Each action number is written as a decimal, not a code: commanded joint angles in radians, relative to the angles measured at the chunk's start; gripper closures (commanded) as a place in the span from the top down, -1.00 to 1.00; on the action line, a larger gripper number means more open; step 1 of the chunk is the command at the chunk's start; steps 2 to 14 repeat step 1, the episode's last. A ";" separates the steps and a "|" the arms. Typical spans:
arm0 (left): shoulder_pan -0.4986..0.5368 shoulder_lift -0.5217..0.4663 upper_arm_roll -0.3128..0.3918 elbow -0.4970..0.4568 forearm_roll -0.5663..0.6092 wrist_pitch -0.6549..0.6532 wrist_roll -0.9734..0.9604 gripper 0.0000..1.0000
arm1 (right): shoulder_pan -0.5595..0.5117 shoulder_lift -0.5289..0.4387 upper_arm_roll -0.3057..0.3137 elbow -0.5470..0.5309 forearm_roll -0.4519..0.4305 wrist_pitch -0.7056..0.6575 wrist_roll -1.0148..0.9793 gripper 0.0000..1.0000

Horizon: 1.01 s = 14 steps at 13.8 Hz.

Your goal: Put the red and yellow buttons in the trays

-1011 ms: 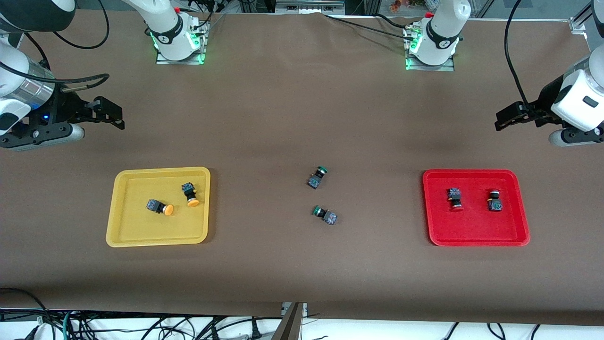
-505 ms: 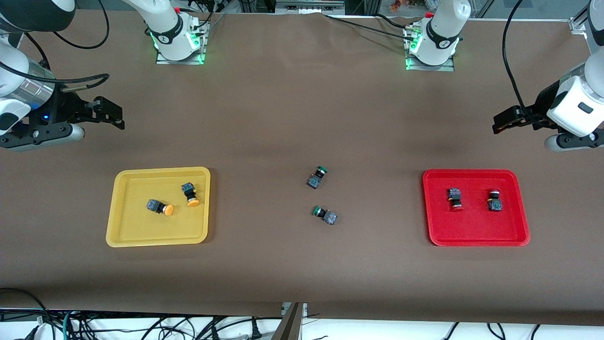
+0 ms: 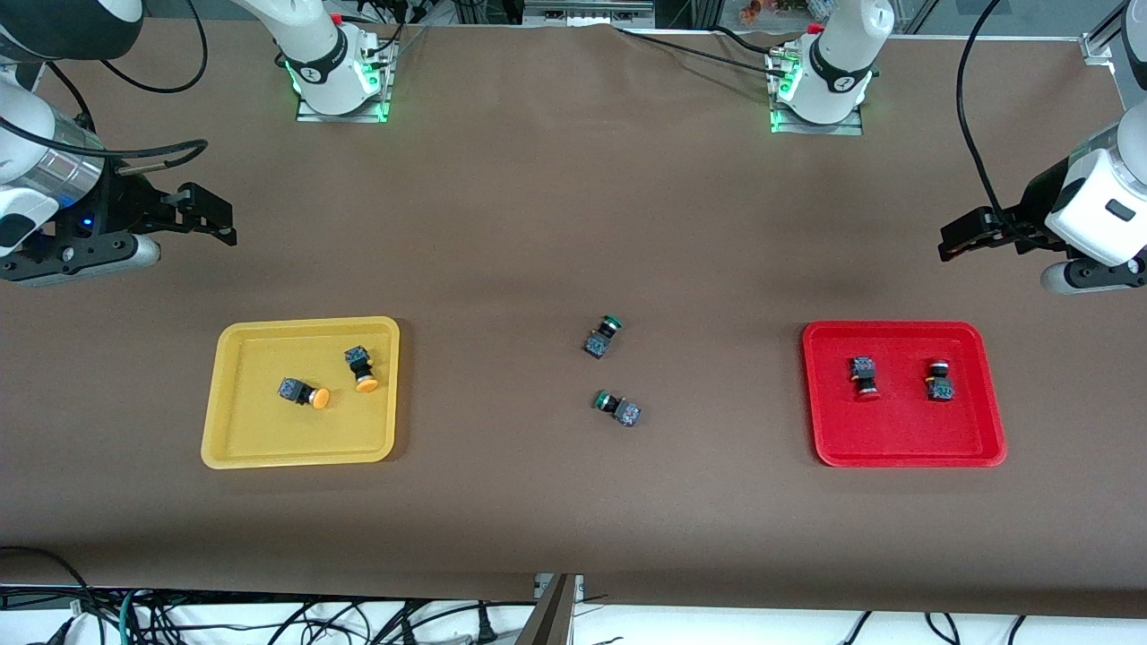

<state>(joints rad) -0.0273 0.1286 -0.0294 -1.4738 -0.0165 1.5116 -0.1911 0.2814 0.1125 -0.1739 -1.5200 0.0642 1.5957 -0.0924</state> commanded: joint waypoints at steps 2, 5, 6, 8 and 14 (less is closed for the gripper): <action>0.010 0.017 -0.003 0.038 -0.016 -0.034 -0.008 1.00 | -0.004 -0.011 0.002 -0.006 0.014 -0.005 -0.010 0.99; 0.010 0.017 -0.003 0.038 -0.016 -0.034 -0.008 1.00 | -0.004 -0.011 0.002 -0.006 0.014 -0.005 -0.010 0.99; 0.010 0.017 -0.003 0.038 -0.016 -0.034 -0.008 1.00 | -0.004 -0.011 0.002 -0.006 0.014 -0.005 -0.010 0.99; 0.010 0.017 -0.003 0.038 -0.016 -0.034 -0.008 1.00 | -0.004 -0.011 0.002 -0.006 0.014 -0.005 -0.010 0.99; 0.010 0.017 -0.003 0.038 -0.016 -0.034 -0.008 1.00 | -0.004 -0.011 0.002 -0.006 0.014 -0.005 -0.010 0.99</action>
